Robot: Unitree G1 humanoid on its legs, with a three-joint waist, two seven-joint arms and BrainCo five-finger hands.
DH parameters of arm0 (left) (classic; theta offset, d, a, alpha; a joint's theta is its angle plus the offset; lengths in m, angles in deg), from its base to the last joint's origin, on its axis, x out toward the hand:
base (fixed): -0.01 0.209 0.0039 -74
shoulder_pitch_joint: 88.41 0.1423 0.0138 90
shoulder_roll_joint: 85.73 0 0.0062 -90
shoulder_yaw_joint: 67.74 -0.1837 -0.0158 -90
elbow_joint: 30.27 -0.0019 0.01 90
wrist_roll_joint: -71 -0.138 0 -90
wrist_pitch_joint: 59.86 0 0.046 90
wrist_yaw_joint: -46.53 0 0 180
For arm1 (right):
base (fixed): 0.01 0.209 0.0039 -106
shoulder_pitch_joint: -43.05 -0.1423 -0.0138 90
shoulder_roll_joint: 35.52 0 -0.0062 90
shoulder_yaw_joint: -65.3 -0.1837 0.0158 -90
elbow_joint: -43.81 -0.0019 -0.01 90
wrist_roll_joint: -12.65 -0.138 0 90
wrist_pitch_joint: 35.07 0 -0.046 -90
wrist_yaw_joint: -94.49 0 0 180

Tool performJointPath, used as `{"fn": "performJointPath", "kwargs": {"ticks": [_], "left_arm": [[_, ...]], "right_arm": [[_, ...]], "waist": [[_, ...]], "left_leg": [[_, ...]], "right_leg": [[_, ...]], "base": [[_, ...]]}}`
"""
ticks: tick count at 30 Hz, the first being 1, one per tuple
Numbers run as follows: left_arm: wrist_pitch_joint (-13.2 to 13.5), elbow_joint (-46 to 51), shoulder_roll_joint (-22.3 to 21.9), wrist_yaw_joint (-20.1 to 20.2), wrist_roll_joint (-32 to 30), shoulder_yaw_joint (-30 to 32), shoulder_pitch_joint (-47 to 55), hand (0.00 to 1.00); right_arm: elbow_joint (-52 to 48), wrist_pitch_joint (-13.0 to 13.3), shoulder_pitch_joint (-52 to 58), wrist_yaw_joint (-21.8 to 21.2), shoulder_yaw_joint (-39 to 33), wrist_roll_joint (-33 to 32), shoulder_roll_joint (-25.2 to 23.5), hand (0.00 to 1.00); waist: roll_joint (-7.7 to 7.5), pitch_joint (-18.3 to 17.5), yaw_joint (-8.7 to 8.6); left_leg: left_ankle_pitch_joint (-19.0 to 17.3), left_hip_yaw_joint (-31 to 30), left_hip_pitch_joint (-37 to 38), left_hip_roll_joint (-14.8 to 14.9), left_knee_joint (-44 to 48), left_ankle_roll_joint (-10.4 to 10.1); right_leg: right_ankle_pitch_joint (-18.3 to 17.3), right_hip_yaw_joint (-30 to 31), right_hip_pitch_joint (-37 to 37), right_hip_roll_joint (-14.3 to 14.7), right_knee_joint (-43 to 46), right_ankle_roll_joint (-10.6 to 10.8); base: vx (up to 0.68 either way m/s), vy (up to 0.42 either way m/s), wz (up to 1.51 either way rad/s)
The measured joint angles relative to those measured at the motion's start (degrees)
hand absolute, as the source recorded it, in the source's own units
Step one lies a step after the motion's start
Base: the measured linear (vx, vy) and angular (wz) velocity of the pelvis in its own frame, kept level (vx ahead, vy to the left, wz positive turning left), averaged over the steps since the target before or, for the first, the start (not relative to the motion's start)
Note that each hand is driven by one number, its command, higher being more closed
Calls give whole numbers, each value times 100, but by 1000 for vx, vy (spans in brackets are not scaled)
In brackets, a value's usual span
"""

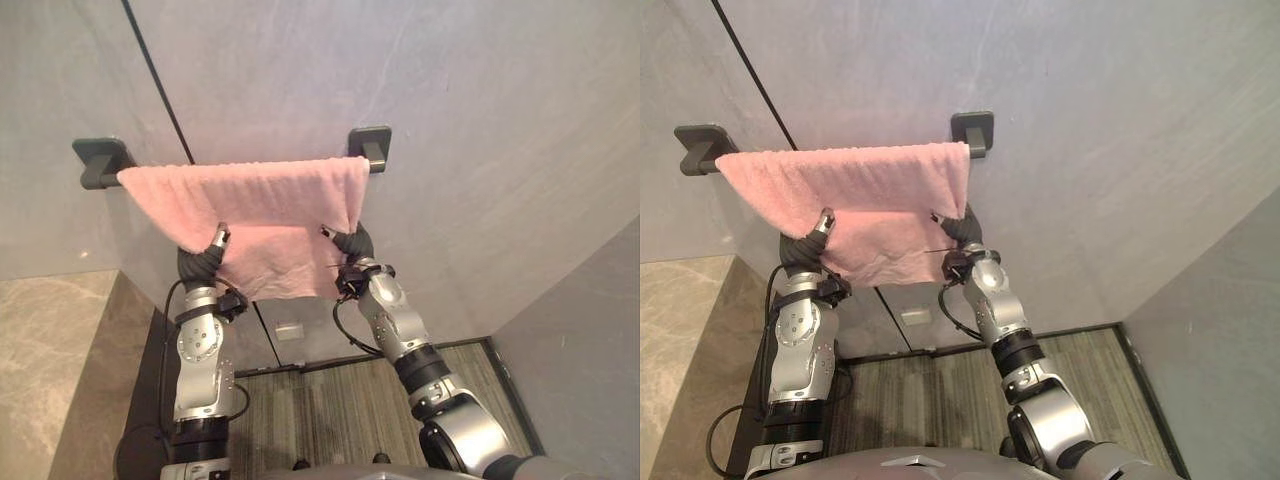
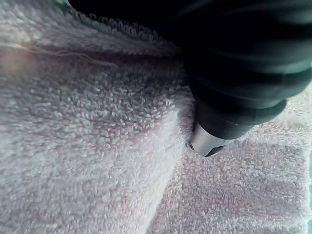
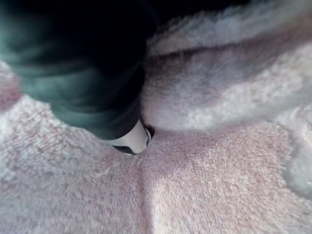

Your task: Organize washtable

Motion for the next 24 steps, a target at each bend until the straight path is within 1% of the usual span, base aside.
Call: {"fn": "performJointPath", "kwargs": {"ticks": [8,10,13,18,24], "left_arm": [[2,0,8,-82,11,282,95,0],[1,0,8,-139,44,366,297,0],[-3,-1,30,-203,69,456,523,0],[-26,0,17,-239,98,525,771,0],[-29,76,-59,-168,101,544,1155,0]], "right_arm": [[-51,0,8,180,-204,3,45,0],[-103,0,72,193,-246,0,111,0],[-454,2,395,201,-328,-5,228,0],[-566,4,539,204,-334,-170,433,0],[-1261,38,957,185,-323,-169,446,0]], "waist": [[-4,121,3],[-7,140,-3],[-9,143,12],[-9,144,-13],[-15,140,-23]], "left_leg": [[-67,23,-13,0,65,2],[-82,39,-13,0,73,7],[-107,50,-32,0,104,7],[-128,98,-73,0,124,5],[-124,132,-4,0,56,6]], "right_leg": [[-10,18,11,-1,-1,-1],[-11,26,9,0,-4,-1],[-17,29,8,-1,-6,-6],[-17,39,-36,-3,-8,-5],[-16,32,-19,-4,-10,-4]], "base": [[0,0,0],[0,0,0],[0,0,0],[3,0,-1],[6,2,-3]]}}
